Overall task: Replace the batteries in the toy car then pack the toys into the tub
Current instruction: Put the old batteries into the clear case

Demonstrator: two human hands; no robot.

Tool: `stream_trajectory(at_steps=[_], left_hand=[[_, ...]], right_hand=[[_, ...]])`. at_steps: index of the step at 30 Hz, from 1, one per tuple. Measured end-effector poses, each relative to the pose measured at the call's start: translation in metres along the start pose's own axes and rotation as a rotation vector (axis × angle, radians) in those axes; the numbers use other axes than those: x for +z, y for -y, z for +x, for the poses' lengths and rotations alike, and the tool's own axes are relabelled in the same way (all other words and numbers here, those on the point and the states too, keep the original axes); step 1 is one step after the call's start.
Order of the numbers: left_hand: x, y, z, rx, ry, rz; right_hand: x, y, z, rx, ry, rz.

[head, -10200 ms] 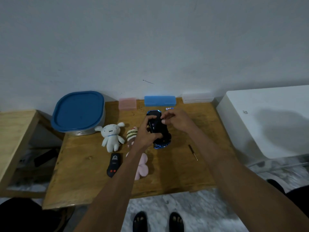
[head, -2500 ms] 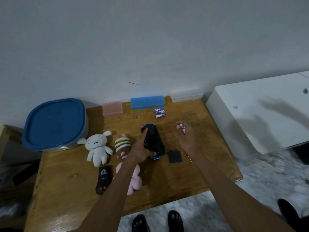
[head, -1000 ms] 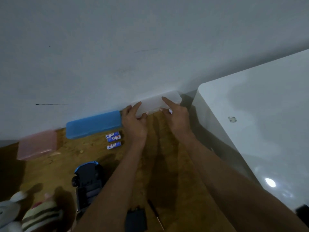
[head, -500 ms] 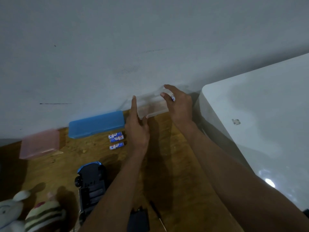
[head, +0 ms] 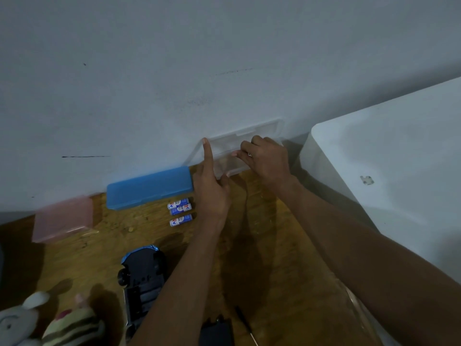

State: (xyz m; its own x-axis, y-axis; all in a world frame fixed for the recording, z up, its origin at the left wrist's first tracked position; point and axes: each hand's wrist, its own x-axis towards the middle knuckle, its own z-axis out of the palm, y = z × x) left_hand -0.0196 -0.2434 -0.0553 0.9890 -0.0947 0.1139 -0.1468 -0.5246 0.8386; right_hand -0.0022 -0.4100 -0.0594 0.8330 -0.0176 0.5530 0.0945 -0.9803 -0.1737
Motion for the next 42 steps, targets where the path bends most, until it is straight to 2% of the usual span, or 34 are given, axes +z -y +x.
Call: stream_trajectory(at_steps=[3,11,23,27,30,35,39,42], left_hand=[[0.001,0.004,0.0,0.012,-0.006,0.009],[0.003,0.007,0.002,0.011,-0.003,0.032],[0.001,0.003,0.0,0.008,0.003,0.013],[0.0,0.0,-0.001,-0.006,-0.001,0.014],[-0.001,-0.002,-0.001,-0.031,0.002,-0.011],[-0.001,-0.006,-0.004,-0.076,-0.004,-0.03],[-0.002,-0.009,-0.005,-0.088,-0.011,-0.052],[-0.003,-0.008,-0.004,-0.092,0.012,-0.058]], right_hand=[[0.005,-0.001,0.005,-0.026,0.019,0.022],[0.001,0.0,0.007,0.054,0.119,0.057],[0.001,-0.003,0.001,0.087,0.064,0.112],[-0.005,-0.002,-0.005,0.09,-0.053,0.106],[-0.015,-0.001,-0.004,0.176,-0.109,0.145],[-0.027,-0.001,-0.003,0.221,-0.054,0.076],[-0.031,0.006,-0.009,0.292,-0.078,0.041],[-0.033,0.007,-0.022,0.323,-0.039,0.082]])
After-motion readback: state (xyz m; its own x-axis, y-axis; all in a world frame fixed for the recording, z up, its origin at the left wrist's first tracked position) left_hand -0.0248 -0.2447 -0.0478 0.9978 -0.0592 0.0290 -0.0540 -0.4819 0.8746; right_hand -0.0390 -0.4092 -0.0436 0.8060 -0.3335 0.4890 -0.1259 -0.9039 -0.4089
